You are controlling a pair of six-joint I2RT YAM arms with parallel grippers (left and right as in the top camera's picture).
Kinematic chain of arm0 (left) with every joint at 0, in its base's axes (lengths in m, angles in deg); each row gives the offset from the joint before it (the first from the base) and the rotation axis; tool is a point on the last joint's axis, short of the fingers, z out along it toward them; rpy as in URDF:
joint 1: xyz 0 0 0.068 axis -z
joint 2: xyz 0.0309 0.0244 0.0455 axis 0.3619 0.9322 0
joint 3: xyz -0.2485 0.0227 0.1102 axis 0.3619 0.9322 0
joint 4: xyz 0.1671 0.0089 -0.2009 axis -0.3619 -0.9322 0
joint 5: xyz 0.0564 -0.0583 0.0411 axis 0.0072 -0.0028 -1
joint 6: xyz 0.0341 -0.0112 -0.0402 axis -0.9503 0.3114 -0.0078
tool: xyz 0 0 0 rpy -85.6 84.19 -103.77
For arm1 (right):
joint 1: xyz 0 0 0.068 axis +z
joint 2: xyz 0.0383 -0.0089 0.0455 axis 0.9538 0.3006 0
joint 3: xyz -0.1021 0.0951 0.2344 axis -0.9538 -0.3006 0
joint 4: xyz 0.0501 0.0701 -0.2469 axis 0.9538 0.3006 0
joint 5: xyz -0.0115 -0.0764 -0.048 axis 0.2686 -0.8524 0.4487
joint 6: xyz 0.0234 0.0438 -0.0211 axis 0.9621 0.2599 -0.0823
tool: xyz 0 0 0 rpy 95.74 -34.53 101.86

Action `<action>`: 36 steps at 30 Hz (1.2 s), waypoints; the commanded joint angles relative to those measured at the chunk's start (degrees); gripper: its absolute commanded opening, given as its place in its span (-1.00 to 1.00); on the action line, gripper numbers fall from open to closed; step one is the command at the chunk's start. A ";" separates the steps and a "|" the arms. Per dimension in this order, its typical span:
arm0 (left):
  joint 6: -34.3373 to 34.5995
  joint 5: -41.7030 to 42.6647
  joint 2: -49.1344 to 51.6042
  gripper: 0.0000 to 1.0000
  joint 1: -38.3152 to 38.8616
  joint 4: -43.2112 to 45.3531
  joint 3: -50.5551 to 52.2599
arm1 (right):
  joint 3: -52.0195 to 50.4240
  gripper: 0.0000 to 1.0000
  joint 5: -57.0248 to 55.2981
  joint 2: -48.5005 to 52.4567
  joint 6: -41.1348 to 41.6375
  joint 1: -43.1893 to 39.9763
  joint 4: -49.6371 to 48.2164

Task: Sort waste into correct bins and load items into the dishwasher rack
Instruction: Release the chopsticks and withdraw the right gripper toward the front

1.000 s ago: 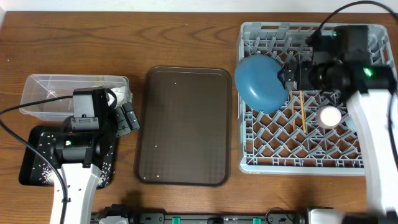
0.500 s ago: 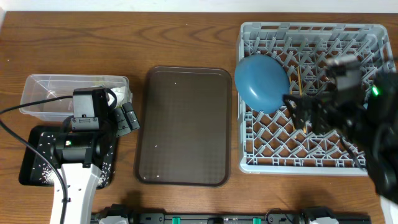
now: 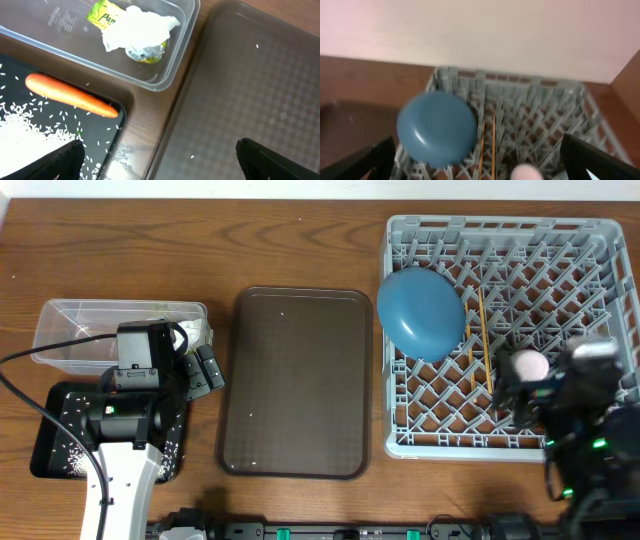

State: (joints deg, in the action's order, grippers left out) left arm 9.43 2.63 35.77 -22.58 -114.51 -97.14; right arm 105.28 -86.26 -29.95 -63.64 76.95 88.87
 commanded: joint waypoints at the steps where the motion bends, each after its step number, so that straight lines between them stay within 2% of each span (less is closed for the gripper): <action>1: 0.07 -0.68 0.13 0.96 -0.22 -0.04 -0.46 | -11.17 0.99 -1.18 -6.84 -1.01 -0.42 -2.99; 7: 0.07 -0.68 0.13 0.96 -0.22 -0.04 -0.46 | -27.80 0.98 -1.11 -19.28 -1.01 -1.11 -13.66; 15: 0.07 -0.68 0.13 0.96 -0.22 -0.04 -0.46 | -42.99 0.99 0.50 -32.20 -0.37 -2.14 -25.35; 22: 0.07 -0.68 0.13 0.96 -0.22 -0.04 -0.46 | -51.91 0.98 0.50 -32.39 -0.39 -2.14 -39.06; 36: 0.07 -0.68 0.13 0.95 -0.22 -0.04 -0.46 | -51.98 0.98 0.50 -32.17 -0.42 -2.14 -32.41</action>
State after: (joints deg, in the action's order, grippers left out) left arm 9.43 2.65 35.77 -22.58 -114.49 -97.14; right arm 53.37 -85.93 -61.86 -63.79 75.25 56.17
